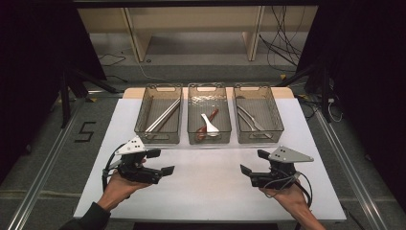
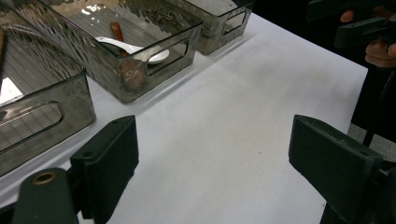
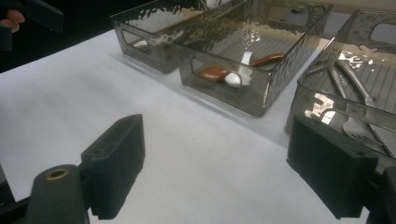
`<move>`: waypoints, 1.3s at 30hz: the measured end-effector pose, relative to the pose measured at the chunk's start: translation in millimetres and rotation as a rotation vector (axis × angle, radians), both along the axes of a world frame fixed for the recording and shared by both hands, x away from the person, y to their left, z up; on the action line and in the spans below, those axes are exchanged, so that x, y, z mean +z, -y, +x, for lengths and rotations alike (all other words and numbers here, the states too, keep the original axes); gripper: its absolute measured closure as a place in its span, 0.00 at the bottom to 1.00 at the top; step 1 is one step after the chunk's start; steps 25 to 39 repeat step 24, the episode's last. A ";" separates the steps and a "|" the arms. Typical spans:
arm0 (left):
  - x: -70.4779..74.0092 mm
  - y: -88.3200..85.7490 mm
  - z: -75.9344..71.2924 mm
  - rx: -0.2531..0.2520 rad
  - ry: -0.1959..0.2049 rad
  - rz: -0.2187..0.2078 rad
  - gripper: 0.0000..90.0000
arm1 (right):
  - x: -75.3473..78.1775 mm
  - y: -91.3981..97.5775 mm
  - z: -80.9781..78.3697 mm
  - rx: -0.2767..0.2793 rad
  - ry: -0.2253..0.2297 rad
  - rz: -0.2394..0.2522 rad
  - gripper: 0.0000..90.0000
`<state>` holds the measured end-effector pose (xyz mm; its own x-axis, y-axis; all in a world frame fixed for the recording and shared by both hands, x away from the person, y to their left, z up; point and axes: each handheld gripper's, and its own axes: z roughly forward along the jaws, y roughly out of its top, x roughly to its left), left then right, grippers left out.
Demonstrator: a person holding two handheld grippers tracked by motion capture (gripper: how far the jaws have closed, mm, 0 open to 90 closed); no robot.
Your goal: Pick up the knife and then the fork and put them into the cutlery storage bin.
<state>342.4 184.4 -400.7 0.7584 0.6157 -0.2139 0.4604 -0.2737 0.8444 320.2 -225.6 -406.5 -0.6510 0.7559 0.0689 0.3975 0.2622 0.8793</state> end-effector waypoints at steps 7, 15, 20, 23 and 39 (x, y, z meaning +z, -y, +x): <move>-0.1 0.7 0.7 -0.006 -0.001 0.008 0.17 | -0.2 1.3 -0.3 -0.002 0.000 0.001 0.22; -0.1 0.0 0.9 -0.006 0.002 0.008 0.17 | -0.1 1.0 -0.2 -0.002 0.004 -0.002 0.22; -0.2 0.4 0.8 -0.006 -0.001 0.008 0.17 | 0.0 1.1 -0.2 -0.001 0.006 -0.002 0.22; -0.3 0.6 0.9 -0.005 0.000 0.006 0.17 | 0.0 1.2 -0.3 -0.002 0.007 -0.002 0.22; -0.3 0.5 0.9 -0.006 -0.001 0.008 0.17 | 0.0 1.3 -0.3 -0.002 0.009 -0.002 0.22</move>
